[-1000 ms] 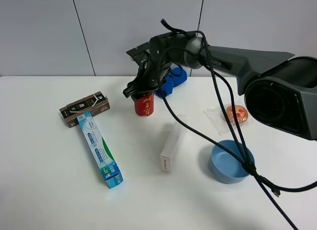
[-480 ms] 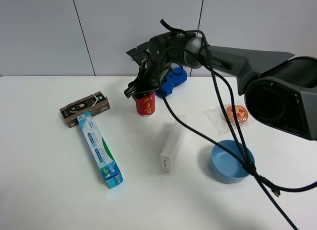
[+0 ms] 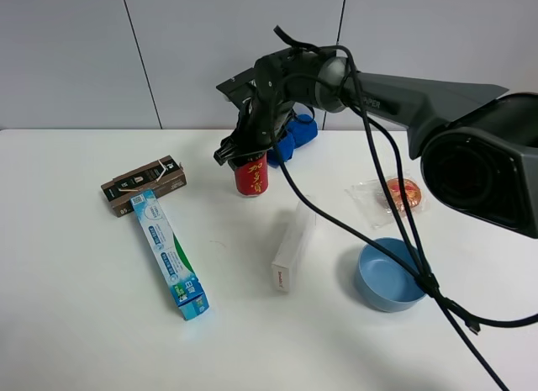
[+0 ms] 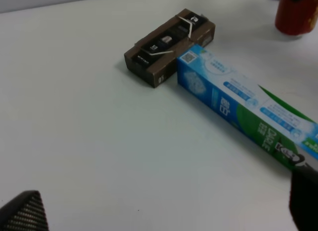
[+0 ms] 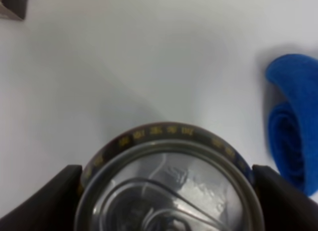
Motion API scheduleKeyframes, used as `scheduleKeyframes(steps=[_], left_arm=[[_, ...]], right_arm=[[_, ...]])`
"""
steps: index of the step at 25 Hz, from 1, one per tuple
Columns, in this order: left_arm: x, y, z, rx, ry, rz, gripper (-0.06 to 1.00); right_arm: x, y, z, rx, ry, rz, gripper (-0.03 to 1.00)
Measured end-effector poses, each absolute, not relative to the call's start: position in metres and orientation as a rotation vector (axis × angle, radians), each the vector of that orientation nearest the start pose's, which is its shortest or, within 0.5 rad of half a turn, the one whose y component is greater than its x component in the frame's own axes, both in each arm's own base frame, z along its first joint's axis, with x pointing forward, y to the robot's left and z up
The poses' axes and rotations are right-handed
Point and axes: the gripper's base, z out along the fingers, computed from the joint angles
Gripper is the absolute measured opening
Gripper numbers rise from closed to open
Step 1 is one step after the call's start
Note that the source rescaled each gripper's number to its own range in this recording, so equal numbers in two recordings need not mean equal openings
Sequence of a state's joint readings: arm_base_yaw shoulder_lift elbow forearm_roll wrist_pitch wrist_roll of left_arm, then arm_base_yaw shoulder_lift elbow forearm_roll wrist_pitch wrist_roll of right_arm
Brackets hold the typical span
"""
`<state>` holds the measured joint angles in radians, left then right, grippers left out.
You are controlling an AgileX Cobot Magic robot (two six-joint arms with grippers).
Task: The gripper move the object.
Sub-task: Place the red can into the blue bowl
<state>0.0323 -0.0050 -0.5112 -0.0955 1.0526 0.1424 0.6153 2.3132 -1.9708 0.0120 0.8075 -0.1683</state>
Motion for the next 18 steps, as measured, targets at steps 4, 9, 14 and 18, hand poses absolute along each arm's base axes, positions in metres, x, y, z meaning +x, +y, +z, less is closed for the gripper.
scheduleKeyframes(steps=[4,9,14,18], left_arm=[[-0.007,-0.008,0.281,0.116,2.013,-0.003,1.00],[-0.007,-0.008,0.281,0.116,2.013,-0.003,1.00],[-0.007,-0.008,0.281,0.117,2.013,-0.002,1.00],[-0.007,-0.008,0.281,0.117,2.013,-0.002,1.00]], right_arm=[[0.416,0.295,0.197,-0.993,2.424,0.171,0.00],[0.412,0.292,0.211,-0.992,2.419,0.173,0.00],[0.407,0.289,0.220,-1.002,2.443,0.167,0.00],[0.404,0.286,0.222,-1.017,2.477,0.157,0.00]])
